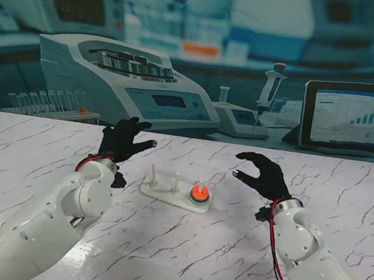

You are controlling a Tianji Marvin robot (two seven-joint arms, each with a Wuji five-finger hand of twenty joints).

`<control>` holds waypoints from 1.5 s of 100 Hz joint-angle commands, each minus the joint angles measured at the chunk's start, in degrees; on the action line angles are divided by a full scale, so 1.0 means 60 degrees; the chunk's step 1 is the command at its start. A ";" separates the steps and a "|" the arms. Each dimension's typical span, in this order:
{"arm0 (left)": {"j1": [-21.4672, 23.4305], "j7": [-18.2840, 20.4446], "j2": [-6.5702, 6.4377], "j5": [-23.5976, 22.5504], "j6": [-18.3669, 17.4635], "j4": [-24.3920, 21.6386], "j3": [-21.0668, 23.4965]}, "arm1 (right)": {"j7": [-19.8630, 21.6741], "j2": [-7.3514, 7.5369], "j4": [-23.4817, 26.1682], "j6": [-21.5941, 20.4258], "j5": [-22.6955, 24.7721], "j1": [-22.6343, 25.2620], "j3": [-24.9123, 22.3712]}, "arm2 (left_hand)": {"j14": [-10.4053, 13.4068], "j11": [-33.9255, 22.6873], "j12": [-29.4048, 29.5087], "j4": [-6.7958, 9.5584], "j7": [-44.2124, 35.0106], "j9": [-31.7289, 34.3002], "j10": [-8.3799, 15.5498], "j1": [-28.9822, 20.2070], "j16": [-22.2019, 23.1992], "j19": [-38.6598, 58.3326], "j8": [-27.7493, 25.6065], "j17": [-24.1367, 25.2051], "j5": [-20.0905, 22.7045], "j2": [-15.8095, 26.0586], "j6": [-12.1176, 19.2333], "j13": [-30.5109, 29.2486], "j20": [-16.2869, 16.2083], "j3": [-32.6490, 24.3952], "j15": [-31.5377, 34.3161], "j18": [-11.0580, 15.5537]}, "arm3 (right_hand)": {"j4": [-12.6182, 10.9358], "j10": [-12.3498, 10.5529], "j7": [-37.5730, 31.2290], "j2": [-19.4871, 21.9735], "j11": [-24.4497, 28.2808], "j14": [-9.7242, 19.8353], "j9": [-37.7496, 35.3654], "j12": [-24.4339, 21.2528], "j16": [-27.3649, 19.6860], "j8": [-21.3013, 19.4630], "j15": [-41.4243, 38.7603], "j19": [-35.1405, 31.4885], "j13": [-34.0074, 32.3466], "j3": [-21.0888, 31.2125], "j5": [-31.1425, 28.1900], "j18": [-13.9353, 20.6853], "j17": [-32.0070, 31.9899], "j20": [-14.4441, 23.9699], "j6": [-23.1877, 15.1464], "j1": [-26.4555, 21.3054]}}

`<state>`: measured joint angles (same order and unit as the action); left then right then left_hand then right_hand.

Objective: Move the three rings of the Hanoi Tower from the left rod to the right rod

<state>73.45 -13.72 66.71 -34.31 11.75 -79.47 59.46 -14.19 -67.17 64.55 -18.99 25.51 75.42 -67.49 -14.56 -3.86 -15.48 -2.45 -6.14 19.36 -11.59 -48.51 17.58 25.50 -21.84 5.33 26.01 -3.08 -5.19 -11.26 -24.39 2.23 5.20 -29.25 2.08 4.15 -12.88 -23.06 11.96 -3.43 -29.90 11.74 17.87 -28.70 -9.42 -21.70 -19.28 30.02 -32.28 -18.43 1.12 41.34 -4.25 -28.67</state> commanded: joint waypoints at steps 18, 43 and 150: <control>0.0435 -0.0075 0.0146 0.0193 -0.0317 0.0191 0.0098 | 0.0037 0.0015 0.0070 -0.0173 0.0220 0.0015 0.0172 | 0.0682 0.0213 0.0257 -0.0254 0.0272 0.0076 0.0424 0.0438 -0.0244 -0.0783 0.0216 0.0215 -0.0273 0.0728 0.0315 0.0362 0.0213 0.0121 -0.0356 0.0542 | -0.0272 -0.0054 0.0227 0.0160 -0.0243 0.0289 0.0204 -0.0149 -0.0297 0.0248 0.0333 0.0158 0.0376 0.0198 0.0135 0.1025 -0.0210 -0.0047 0.0090 0.0565; 0.0805 -0.0631 0.0237 0.0367 -0.0588 0.0458 0.0388 | 0.0058 0.0039 0.0069 -0.0215 0.0340 -0.0014 0.0285 | 0.0848 0.0209 0.0305 -0.0240 0.0290 0.0118 0.0442 0.0570 -0.0364 -0.1249 0.0288 0.0130 -0.0293 0.0839 0.0312 0.0392 0.0296 0.0095 -0.0400 0.0966 | -0.0260 -0.0086 0.0265 0.0177 -0.0301 0.0423 0.0294 -0.0180 -0.0357 0.0269 0.0407 0.0206 0.0526 0.0321 0.0198 0.1141 -0.0290 -0.0082 0.0048 0.0744; 0.1464 -0.0761 0.0179 -0.0073 -0.0036 -0.0282 0.0694 | 0.0378 0.0046 0.0335 -0.0352 0.0013 0.0046 0.0282 | 0.0768 0.0219 0.0358 -0.0243 0.0229 0.0107 0.0406 0.0505 -0.0413 -0.1308 0.0331 0.0094 -0.0190 0.0853 0.0292 0.0402 0.0095 0.0103 -0.0390 0.0876 | -0.0230 -0.0052 0.0263 0.0172 -0.0261 0.0327 0.0160 -0.0099 -0.0250 0.0249 0.0237 0.0184 0.0362 0.0414 0.0176 0.1078 -0.0313 -0.0080 0.0045 0.0728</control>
<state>82.12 -18.90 67.53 -34.92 12.67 -80.98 63.83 -11.68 -66.46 66.35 -21.07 25.76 75.23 -65.94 -11.72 -3.64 -14.05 -2.45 -4.93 19.36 -10.43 -46.55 15.54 19.34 -20.46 5.40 25.52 -0.23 -4.88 -10.66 -23.57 2.22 3.99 -24.87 2.08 4.16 -12.19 -23.06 10.60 -2.81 -29.83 11.04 16.54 -28.03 -8.13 -21.58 -17.75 32.17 -32.18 -18.43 0.10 41.34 -4.24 -25.77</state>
